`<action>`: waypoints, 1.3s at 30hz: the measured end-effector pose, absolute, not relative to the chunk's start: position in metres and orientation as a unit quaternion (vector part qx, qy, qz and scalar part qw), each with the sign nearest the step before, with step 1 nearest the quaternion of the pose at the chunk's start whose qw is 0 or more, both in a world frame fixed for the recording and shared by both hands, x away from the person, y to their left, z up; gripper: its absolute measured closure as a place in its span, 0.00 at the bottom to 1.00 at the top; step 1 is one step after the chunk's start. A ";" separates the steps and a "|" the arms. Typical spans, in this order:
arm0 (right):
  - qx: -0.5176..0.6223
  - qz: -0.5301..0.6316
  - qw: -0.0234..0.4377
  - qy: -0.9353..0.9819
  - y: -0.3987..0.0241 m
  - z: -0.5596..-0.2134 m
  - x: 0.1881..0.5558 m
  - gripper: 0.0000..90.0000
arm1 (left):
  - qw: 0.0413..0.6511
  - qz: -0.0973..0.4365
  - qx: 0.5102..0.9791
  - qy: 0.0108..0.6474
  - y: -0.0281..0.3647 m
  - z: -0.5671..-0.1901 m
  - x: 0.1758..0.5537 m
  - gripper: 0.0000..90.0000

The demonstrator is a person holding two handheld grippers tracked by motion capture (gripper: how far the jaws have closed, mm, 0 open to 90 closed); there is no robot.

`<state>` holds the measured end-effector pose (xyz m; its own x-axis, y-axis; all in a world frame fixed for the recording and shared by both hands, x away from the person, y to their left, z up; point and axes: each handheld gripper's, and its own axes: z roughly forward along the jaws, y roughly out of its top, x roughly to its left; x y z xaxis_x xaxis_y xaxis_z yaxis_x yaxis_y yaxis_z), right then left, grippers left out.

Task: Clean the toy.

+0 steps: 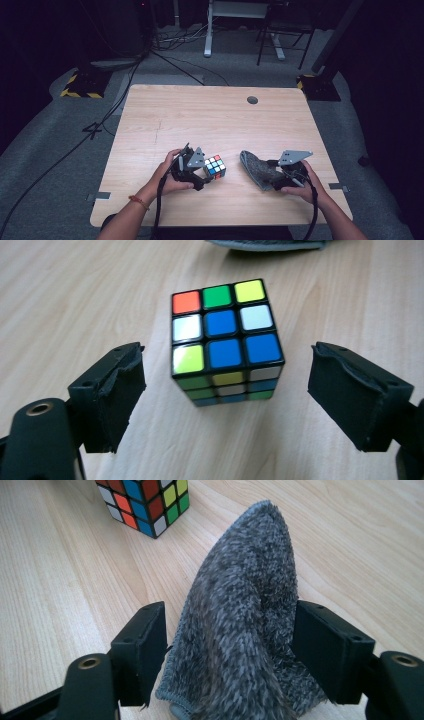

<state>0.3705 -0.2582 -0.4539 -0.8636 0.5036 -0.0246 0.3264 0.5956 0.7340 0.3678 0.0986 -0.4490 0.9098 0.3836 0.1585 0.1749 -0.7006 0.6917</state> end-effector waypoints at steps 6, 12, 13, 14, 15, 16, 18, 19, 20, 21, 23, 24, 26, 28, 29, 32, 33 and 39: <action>0.234 0.388 0.142 0.880 -0.263 -0.442 0.366 0.34 | 0.332 0.164 0.914 0.167 0.112 -0.449 0.363 0.18; 0.235 0.382 0.160 0.879 -0.274 -0.431 0.362 0.34 | 0.306 0.180 0.916 0.189 0.133 -0.450 0.357 0.18; 0.236 0.381 0.165 0.878 -0.277 -0.430 0.362 0.34 | 0.302 0.178 0.917 0.191 0.136 -0.450 0.357 0.18; 0.239 0.382 0.166 0.877 -0.279 -0.430 0.362 0.34 | 0.297 0.178 0.918 0.193 0.140 -0.451 0.356 0.18; 0.243 0.385 0.165 0.875 -0.282 -0.429 0.362 0.34 | 0.294 0.179 0.918 0.194 0.143 -0.453 0.355 0.18; 0.245 0.387 0.163 0.874 -0.285 -0.429 0.361 0.34 | 0.294 0.180 0.918 0.195 0.147 -0.453 0.353 0.18; 0.241 0.373 0.170 0.880 -0.292 -0.431 0.358 0.34 | 0.291 0.179 0.918 0.202 0.153 -0.455 0.351 0.18; 0.243 0.368 0.172 0.881 -0.296 -0.432 0.356 0.34 | 0.293 0.180 0.916 0.207 0.156 -0.455 0.350 0.18; 0.245 0.365 0.171 0.882 -0.300 -0.433 0.354 0.33 | 0.294 0.180 0.915 0.210 0.159 -0.455 0.350 0.18; 0.247 0.366 0.170 0.881 -0.305 -0.434 0.353 0.33 | 0.295 0.179 0.914 0.213 0.162 -0.455 0.349 0.18; 0.250 0.367 0.166 0.881 -0.315 -0.436 0.349 0.32 | 0.293 0.181 0.913 0.220 0.167 -0.456 0.347 0.18; 0.254 0.364 0.169 0.880 -0.320 -0.439 0.348 0.32 | 0.294 0.180 0.912 0.223 0.169 -0.457 0.346 0.18; 0.263 0.361 0.162 0.880 -0.330 -0.447 0.346 0.32 | 0.297 0.178 0.910 0.229 0.174 -0.460 0.344 0.18; 0.271 0.356 0.159 0.880 -0.340 -0.456 0.344 0.32 | 0.292 0.181 0.910 0.233 0.178 -0.464 0.343 0.18; 0.277 0.354 0.157 0.879 -0.344 -0.460 0.343 0.32 | 0.289 0.178 0.911 0.234 0.180 -0.467 0.344 0.18; 0.290 0.354 0.146 0.877 -0.356 -0.471 0.341 0.31 | 0.279 0.168 0.915 0.241 0.186 -0.474 0.344 0.18; 0.297 0.355 0.143 0.875 -0.361 -0.475 0.341 0.31 | 0.275 0.165 0.916 0.241 0.188 -0.476 0.344 0.18; 0.345 0.351 0.144 0.858 -0.382 -0.492 0.344 0.31 | 0.270 0.162 0.917 0.245 0.199 -0.486 0.341 0.18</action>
